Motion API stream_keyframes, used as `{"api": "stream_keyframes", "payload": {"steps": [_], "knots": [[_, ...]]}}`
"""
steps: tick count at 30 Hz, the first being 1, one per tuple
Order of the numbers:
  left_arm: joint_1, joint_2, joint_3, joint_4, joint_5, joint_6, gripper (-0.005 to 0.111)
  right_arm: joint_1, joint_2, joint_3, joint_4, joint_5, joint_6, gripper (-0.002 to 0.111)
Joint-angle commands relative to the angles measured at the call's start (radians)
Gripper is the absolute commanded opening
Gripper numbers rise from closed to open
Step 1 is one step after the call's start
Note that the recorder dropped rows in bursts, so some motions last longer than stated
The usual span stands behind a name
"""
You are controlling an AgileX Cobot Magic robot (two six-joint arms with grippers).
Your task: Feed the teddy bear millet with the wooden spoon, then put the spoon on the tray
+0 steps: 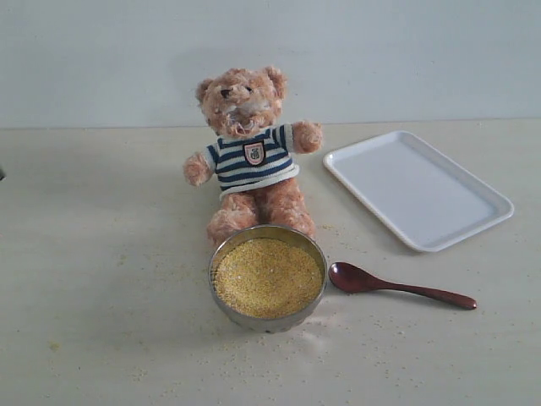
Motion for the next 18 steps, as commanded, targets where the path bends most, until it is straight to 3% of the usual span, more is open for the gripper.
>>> {"api": "stream_keyframes", "payload": {"steps": [1,9,18], "knots": [[-0.008,0.273,-0.126,-0.151,0.074,0.244,0.070,-0.004,-0.004,0.000,-0.006,-0.008,0.000,0.000],[-0.008,0.819,-0.378,-0.178,0.270,0.436,0.070,-0.004,-0.004,0.000,-0.006,-0.008,0.000,0.000],[-0.008,1.176,-0.580,-0.178,0.442,0.501,0.072,-0.004,-0.004,0.000,-0.006,-0.008,0.000,0.000]]}}
